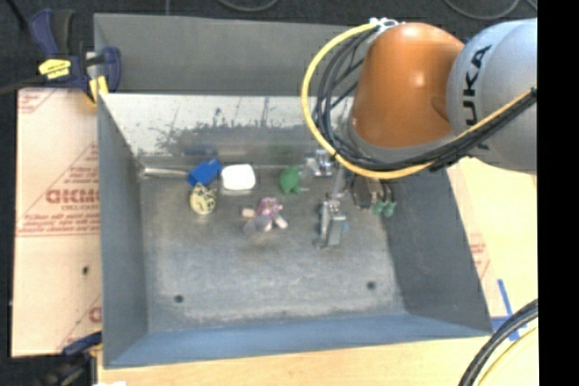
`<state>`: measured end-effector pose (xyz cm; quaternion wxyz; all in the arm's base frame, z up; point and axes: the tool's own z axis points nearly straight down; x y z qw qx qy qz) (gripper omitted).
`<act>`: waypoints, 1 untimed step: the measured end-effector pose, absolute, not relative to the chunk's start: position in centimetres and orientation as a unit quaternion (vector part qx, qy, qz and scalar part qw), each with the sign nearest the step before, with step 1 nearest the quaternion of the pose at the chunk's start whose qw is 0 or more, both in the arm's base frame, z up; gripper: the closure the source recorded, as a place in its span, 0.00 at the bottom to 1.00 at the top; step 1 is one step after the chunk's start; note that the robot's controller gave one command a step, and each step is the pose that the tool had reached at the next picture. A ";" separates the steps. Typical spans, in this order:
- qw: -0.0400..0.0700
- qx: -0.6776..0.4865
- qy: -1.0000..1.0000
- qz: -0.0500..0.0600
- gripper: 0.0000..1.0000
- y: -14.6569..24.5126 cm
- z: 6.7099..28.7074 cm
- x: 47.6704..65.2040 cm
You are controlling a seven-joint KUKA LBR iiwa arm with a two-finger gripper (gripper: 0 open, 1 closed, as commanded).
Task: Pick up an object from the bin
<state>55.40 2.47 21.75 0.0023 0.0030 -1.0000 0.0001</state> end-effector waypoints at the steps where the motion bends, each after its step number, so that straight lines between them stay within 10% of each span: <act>1: -0.002 0.003 -1.000 0.000 0.00 2.5 22.2 55.5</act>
Offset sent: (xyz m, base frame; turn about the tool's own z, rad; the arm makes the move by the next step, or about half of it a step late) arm 0.0462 0.0239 -0.1255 -0.2926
